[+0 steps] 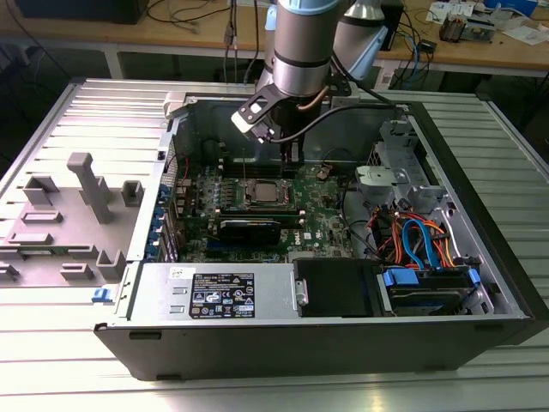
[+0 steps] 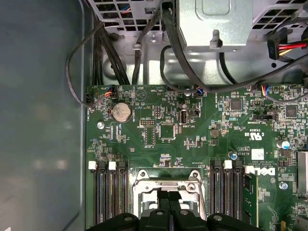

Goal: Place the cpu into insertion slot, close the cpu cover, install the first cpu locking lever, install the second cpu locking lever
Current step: 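Close the cpu cover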

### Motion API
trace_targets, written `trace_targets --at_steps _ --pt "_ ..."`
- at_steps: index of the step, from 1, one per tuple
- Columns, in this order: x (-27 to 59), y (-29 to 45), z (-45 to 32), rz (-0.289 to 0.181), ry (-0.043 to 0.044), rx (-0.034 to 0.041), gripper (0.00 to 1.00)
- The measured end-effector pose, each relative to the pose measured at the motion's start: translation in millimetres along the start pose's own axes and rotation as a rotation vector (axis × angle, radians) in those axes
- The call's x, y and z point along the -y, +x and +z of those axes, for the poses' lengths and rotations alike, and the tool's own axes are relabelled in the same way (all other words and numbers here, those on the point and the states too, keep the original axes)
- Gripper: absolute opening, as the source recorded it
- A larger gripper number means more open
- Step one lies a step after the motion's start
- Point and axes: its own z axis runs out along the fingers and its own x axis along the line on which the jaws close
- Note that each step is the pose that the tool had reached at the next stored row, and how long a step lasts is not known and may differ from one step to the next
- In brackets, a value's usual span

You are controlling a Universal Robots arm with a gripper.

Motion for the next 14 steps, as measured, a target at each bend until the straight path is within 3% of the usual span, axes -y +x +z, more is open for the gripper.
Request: trace_targets --at_steps 6,14 --pt "8.2 -0.1 2.4 -0.004 0.0001 0.0000 0.11" --pt "16.3 -0.4 15.2 -0.049 0.0008 -0.0003 0.11"
